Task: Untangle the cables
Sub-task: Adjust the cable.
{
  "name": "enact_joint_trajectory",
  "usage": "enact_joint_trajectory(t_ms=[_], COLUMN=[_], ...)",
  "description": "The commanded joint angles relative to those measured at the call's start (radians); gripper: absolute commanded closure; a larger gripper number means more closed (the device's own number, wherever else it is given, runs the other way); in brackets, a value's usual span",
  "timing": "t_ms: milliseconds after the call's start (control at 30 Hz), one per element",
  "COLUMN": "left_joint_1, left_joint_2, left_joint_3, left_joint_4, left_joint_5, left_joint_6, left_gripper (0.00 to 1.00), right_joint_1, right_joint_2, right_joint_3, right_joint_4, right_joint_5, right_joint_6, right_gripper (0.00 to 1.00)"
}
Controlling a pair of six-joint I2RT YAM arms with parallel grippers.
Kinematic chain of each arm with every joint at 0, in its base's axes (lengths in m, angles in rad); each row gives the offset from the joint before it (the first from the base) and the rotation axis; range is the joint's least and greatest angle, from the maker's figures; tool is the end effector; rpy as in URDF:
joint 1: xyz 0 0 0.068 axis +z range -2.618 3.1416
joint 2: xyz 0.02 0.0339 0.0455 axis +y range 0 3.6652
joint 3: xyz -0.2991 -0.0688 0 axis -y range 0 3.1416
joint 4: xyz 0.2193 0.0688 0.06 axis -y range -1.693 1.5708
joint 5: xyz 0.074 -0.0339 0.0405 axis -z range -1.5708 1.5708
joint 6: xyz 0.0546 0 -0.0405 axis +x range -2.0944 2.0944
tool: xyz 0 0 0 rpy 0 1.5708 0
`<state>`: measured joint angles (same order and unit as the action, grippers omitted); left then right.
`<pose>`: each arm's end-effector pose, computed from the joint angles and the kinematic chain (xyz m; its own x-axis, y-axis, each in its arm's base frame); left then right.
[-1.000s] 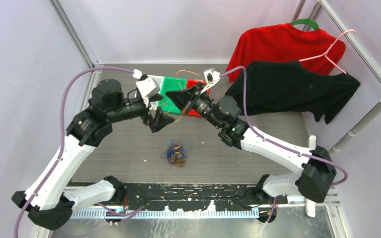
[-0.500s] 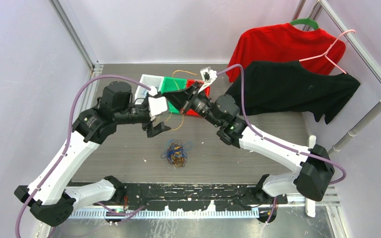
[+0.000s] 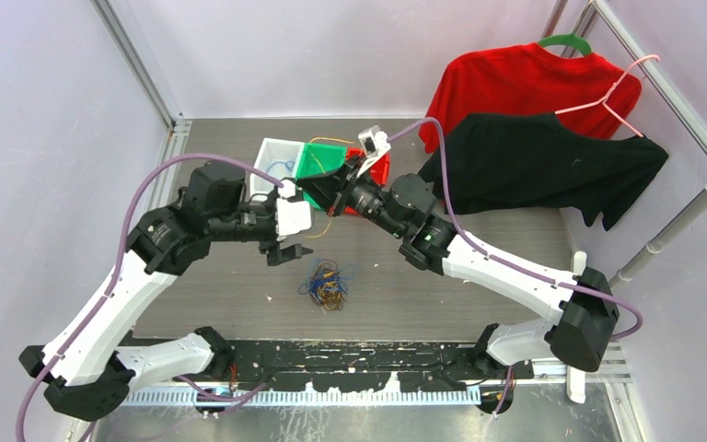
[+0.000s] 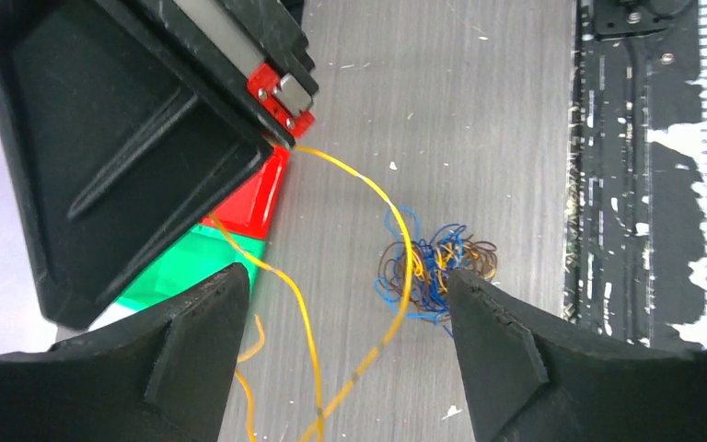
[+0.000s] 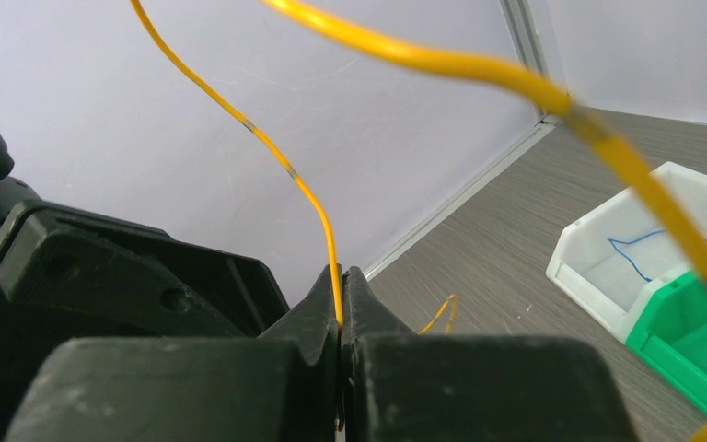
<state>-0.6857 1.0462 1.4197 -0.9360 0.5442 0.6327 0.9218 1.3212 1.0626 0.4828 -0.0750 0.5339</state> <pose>0.1018 -0.1198 0.4439 0.1879 0.4999 -0.8455 0.9543 0.1107 0.2776 0.1773 0.2404 0.4338 -0.3111 0.4296 -0.8478 -0.7903 0.3786 0.4818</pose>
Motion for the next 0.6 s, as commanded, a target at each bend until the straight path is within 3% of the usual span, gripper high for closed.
enact_joint_trajectory(t_ms=[0, 100, 333, 433, 567], left_joint_1=[-0.069, -0.095, -0.118, -0.118, -0.120], left_joint_2=[-0.015, 0.003, -0.002, -0.018, -0.032], left_joint_3=[-0.041, -0.041, -0.047, -0.048, -0.014], left_joint_4=[0.165, 0.179, 0.204, 0.232, 0.191], left_joint_5=[-0.216, -0.303, -0.389, -0.388, -0.294], left_joint_6=[-0.031, -0.028, -0.004, -0.010, -0.048], left_gripper=[0.26, 0.40, 0.98, 1.00, 1.00], right_joint_1=[0.040, 0.057, 0.056, 0.056, 0.032], right_joint_2=[-0.004, -0.001, -0.010, -0.014, -0.033], right_joint_3=[0.075, 0.085, 0.065, 0.058, 0.048], right_joint_4=[-0.015, -0.037, -0.030, -0.038, -0.107], right_joint_5=[0.061, 0.099, 0.172, 0.221, 0.264], right_joint_6=[-0.067, -0.068, -0.003, 0.041, 0.109], right_gripper=[0.99, 0.99, 0.99, 0.98, 0.64])
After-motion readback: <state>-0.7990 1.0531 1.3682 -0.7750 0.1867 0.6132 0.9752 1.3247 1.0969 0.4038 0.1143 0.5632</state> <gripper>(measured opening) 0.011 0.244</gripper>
